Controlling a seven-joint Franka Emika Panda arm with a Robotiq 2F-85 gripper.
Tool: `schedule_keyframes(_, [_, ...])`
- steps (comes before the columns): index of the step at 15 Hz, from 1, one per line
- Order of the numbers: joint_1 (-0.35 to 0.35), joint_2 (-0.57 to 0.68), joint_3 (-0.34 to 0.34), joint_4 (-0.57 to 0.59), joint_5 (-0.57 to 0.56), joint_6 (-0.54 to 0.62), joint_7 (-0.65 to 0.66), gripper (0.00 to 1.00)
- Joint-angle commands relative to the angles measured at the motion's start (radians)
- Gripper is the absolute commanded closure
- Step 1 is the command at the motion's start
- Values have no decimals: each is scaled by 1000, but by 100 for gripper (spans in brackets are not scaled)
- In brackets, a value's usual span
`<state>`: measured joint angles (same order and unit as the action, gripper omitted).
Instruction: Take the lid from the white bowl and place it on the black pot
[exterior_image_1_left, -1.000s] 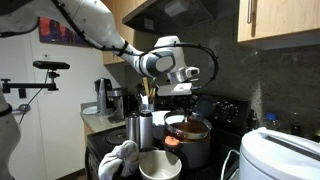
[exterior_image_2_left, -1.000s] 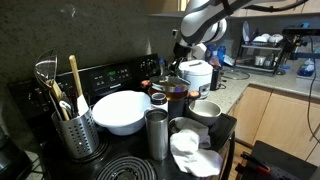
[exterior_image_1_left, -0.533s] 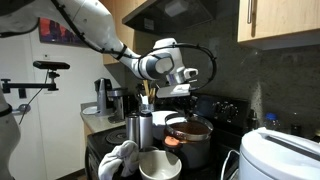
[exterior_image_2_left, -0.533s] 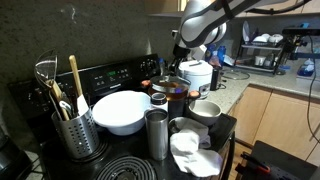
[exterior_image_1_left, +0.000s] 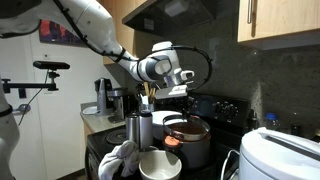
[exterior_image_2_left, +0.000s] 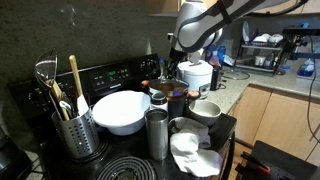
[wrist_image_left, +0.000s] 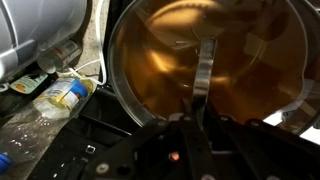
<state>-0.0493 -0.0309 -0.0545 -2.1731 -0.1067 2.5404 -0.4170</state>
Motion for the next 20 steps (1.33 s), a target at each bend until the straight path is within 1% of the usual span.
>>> schedule_keyframes(1, [4,-1,5,0,-64,31,56,96])
schedule_keyframes(10, [9,20,10,2,-98,50,74,96])
schedule_keyframes(20, [5,26,6,-10,-97,85,87,96])
